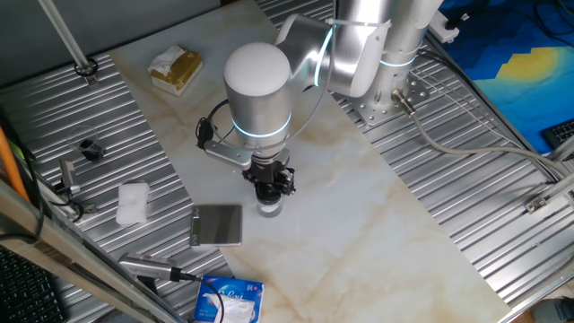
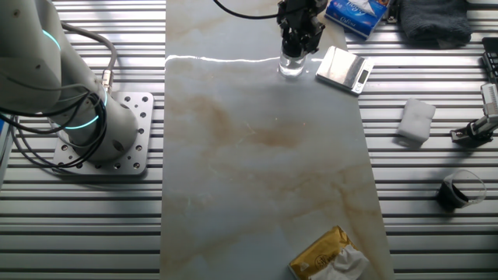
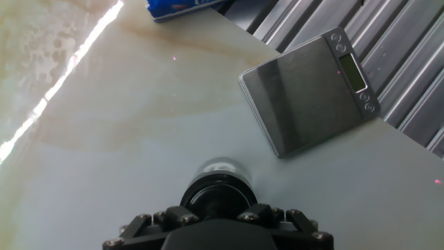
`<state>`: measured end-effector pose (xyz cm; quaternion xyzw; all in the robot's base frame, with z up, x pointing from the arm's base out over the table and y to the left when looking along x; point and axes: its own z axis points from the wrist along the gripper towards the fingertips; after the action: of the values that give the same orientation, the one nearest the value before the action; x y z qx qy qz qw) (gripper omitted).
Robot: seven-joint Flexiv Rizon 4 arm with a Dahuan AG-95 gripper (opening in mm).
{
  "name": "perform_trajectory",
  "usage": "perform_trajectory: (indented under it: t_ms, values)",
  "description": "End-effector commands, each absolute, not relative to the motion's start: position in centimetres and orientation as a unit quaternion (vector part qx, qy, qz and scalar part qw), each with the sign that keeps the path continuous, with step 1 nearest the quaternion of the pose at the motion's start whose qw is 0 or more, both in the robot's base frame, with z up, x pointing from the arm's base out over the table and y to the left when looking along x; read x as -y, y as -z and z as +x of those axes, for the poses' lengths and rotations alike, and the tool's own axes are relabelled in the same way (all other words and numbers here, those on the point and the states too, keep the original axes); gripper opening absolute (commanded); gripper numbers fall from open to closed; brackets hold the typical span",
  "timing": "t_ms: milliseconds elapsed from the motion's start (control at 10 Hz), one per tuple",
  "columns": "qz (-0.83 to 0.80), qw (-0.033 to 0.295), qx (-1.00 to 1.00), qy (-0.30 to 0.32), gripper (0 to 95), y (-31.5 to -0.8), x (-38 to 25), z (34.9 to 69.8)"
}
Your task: Screw the lid onto the jar
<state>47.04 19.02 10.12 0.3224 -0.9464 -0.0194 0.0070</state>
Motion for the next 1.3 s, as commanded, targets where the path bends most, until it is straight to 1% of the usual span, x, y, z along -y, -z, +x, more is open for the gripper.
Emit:
perform_trajectory:
  t_ms: [100, 1300]
  values:
    - [0.313, 0.007, 0.949, 0.02, 0.0, -9.98, -19.07, 47.06]
    - [0.251, 0.011, 0.967, 0.032, 0.0, -9.88, -19.06, 47.05]
